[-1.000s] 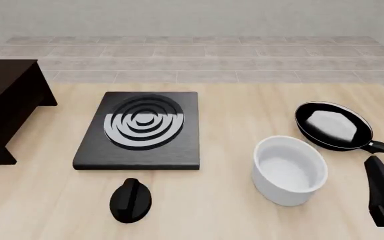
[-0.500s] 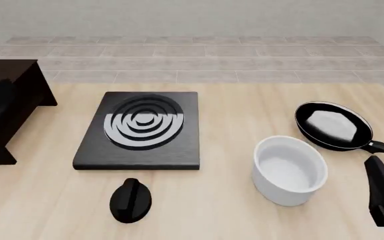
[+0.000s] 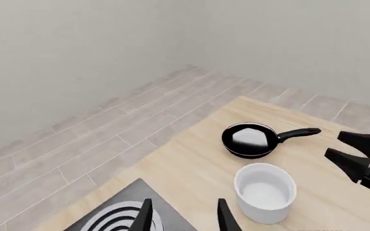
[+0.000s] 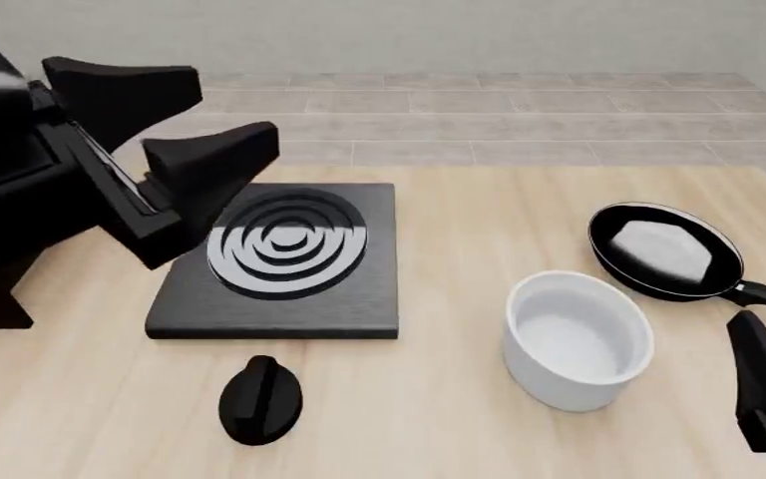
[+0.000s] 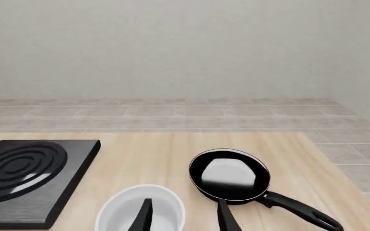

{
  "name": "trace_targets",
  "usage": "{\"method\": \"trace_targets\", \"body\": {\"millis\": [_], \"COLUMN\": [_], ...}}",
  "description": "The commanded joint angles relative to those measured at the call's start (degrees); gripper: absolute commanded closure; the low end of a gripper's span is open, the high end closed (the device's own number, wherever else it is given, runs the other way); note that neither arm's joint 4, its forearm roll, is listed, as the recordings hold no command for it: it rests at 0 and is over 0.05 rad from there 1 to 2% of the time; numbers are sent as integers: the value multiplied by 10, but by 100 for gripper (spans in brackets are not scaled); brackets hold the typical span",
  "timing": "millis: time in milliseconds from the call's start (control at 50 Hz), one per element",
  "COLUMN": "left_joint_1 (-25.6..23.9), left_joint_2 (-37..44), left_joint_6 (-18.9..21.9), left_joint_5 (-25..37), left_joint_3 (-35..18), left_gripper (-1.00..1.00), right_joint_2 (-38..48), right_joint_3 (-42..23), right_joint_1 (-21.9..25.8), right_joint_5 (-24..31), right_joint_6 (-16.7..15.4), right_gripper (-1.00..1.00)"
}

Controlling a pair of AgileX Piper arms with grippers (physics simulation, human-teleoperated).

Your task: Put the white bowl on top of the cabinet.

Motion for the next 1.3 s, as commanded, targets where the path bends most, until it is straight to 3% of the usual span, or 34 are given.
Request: {"method": "trace_targets", "body": {"millis": [20, 120, 280, 620, 680, 820, 920, 1160, 1300], "left_joint_1": [-48, -45, -98, -132, -149, -150, -189, -206, -225], "left_joint_2": [93, 118, 169, 241, 257, 286, 321, 371, 420], "left_joint_6": [18, 21, 29, 38, 59, 61, 66, 79, 106], "left_joint_5": [-2, 7, 40, 75, 78, 84, 110, 141, 172], "left_joint_3": [-62, -82, -128, -187, -191, -213, -240, -283, -316], "left_gripper": [-100, -100, -100, -100, -100, -100, -100, -100, -100], "right_joint_2": [0, 0, 3, 1, -1, 0, 0, 0, 4], "right_joint_3": [-1, 0, 0, 0, -3, -1, -2, -1, 1], "right_joint_1": [0, 0, 0, 0, 0, 0, 0, 0, 0], "right_joint_5": [2, 0, -3, -1, 4, 0, 2, 2, -4], "right_joint_6": [1, 0, 1, 0, 1, -1, 0, 0, 0], "right_gripper": [-100, -100, -100, -100, -100, -100, -100, -100, -100]}}
